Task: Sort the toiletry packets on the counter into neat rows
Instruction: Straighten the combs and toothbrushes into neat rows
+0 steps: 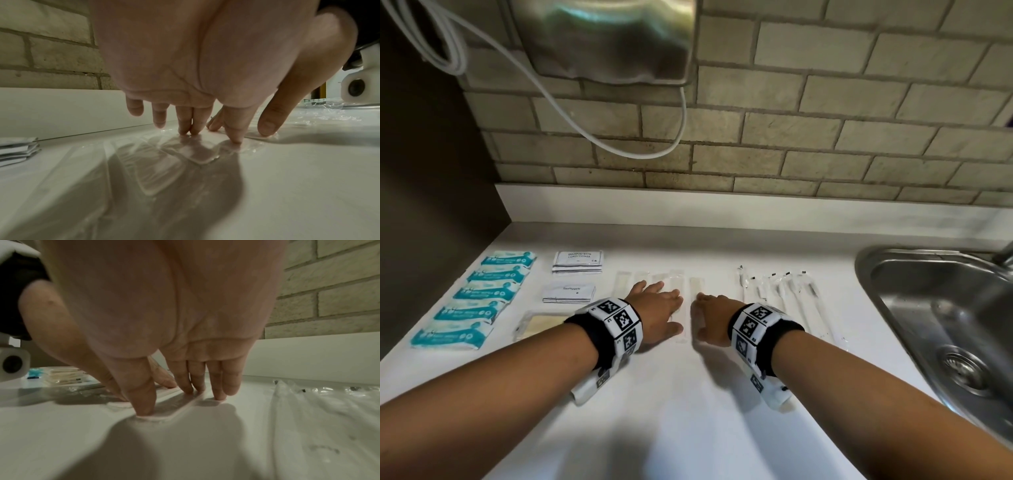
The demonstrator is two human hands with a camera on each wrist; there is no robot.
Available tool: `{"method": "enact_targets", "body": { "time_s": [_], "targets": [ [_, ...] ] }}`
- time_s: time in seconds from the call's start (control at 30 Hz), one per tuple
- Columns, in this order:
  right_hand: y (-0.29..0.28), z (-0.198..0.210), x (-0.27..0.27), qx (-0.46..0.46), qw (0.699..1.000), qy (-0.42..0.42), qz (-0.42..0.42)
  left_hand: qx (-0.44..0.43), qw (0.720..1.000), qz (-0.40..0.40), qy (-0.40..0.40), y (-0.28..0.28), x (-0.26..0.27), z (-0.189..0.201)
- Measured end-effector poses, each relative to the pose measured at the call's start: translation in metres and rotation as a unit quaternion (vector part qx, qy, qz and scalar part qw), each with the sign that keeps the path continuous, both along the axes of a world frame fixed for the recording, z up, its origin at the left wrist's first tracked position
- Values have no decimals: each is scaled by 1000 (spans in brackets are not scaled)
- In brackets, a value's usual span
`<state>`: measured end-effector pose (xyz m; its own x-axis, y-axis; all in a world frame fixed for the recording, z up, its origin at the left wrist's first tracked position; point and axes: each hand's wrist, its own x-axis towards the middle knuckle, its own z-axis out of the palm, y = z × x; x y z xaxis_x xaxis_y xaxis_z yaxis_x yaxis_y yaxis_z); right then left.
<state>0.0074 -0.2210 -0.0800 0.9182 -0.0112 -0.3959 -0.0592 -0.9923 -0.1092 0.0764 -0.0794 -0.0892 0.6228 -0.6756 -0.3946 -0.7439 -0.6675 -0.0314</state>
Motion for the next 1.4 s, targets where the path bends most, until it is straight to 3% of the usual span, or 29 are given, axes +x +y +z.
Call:
{"method": "enact_targets", "body": {
  "time_s": [0.17,0.27,0.43,0.53,0.7,1.4],
  "targets": [
    [-2,4,-3,27,1000,-7,-9,-10,1000,0,3,-2,4,1],
    [-15,13,-11,41,998,-38,-36,-82,997,13,1,-10,3,9],
    [-60,31,-36,-44,995,-56,-68,-179,984,-20,-5,-53,-17,30],
    [-86,29,-53,-74,995,-29,-64,-161,986,-52,-13,-82,-33,22],
    [-106,9,-72,-72,997,2,-20,-35,996,-81,-25,-109,-51,5],
    [-86,-3,-47,-67,996,-34,43,-16,999,-22,-24,-65,-41,6]
  ]
}}
